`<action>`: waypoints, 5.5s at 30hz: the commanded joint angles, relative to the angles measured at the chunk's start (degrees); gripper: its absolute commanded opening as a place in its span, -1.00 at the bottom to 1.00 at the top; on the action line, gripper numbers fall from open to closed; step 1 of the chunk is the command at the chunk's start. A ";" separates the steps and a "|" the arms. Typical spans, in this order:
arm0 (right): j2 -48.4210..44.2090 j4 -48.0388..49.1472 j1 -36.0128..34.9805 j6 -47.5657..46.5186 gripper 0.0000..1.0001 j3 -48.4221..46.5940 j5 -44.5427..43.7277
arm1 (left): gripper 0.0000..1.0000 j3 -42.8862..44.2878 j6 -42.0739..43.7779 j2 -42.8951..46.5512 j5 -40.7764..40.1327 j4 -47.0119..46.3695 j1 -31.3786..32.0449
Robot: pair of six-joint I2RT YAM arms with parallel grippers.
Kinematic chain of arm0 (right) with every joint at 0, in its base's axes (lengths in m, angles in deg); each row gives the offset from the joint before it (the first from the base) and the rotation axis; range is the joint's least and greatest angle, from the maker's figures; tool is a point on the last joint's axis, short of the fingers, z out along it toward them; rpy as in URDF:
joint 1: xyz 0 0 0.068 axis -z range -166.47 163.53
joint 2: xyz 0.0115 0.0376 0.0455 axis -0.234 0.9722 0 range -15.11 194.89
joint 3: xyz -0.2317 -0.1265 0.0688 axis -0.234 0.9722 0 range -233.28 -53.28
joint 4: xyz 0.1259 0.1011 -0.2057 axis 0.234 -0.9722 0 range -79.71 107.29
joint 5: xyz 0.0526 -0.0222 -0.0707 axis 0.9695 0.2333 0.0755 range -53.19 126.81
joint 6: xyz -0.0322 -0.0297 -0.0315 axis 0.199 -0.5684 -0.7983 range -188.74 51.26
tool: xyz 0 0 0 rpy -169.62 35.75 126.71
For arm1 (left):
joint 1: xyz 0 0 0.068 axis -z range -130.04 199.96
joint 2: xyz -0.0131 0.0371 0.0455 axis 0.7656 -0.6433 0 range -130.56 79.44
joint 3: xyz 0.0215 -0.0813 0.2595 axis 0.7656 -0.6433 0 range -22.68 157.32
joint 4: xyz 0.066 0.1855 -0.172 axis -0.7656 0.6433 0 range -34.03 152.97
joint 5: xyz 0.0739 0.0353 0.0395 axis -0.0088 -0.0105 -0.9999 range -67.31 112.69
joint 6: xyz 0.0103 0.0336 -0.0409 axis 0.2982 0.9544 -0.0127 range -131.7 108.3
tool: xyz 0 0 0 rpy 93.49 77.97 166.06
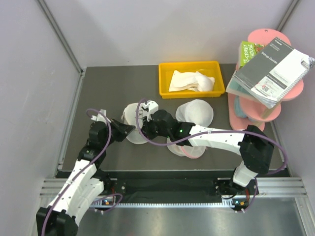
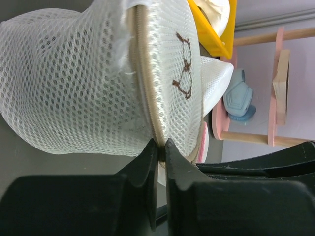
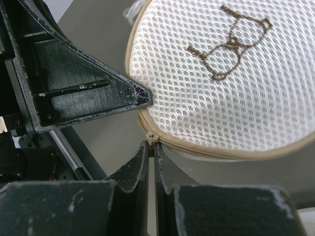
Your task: Unzip the laundry bag and remove the bra
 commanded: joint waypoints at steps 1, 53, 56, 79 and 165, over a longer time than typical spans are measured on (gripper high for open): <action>0.59 2.22 -0.89 0.39 -1.00 -0.27 0.78 | -0.89 0.39 0.68 -1.48 -0.88 -3.79 -0.05; 4.28 2.04 4.03 0.39 -1.00 -5.45 3.24 | 0.50 19.65 21.60 -24.79 1.33 0.07 -4.62; 5.51 2.74 3.94 1.00 -1.00 -6.42 3.51 | 0.50 16.66 20.11 -21.36 1.76 0.60 -4.54; 6.13 2.74 3.94 0.92 -1.00 -6.51 5.09 | -0.48 10.24 12.72 -23.28 9.14 -9.77 -4.54; 6.92 1.52 4.29 0.48 -1.00 -8.97 7.11 | -1.00 15.60 17.29 -24.43 6.24 -3.45 -5.94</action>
